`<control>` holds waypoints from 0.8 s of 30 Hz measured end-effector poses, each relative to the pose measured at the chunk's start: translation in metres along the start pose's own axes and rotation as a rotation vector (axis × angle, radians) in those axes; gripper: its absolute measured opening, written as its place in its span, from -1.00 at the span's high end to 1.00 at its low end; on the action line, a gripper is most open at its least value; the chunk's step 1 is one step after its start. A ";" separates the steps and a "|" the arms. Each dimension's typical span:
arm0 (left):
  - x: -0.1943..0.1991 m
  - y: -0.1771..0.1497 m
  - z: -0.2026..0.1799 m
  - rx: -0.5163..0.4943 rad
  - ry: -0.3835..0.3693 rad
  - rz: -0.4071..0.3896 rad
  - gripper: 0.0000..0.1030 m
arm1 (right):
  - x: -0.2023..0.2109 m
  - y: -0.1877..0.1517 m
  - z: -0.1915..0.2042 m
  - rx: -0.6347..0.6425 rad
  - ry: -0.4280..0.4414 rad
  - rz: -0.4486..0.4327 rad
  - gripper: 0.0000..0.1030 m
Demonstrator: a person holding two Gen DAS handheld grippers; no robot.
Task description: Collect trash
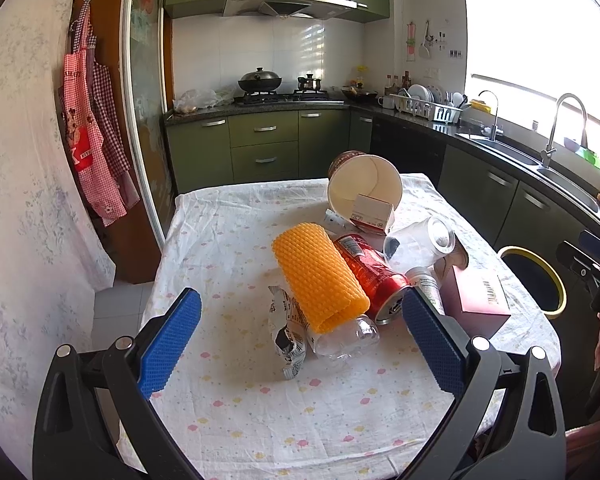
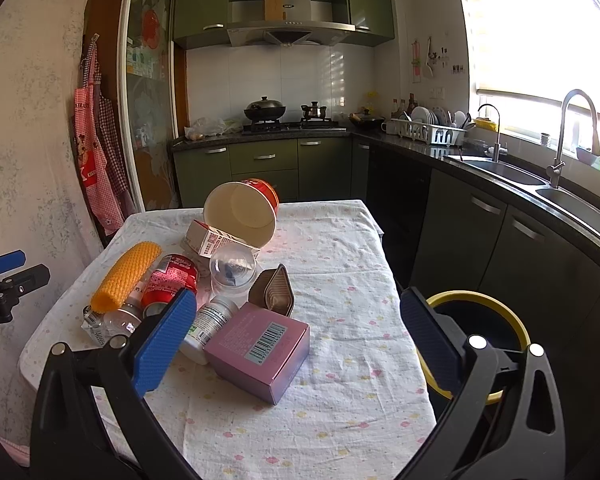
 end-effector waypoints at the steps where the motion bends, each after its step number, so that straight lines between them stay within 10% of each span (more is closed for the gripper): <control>1: -0.001 0.000 -0.003 -0.001 0.001 0.002 -0.93 | 0.000 -0.001 0.000 0.000 0.000 0.000 -0.88; 24: -0.006 0.000 -0.007 -0.004 0.004 0.016 -0.93 | -0.006 -0.006 0.002 0.001 0.003 0.012 -0.88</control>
Point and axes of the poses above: each gripper's, at about its wrist camera, not at the fingertips, and x roughly against the way its jaws point, z to its left, y to its top, the point moved 7 cm from there along -x, roughly the way its jaws point, and after that the axes turned 13 degrees about x, right-handed, at the moved point
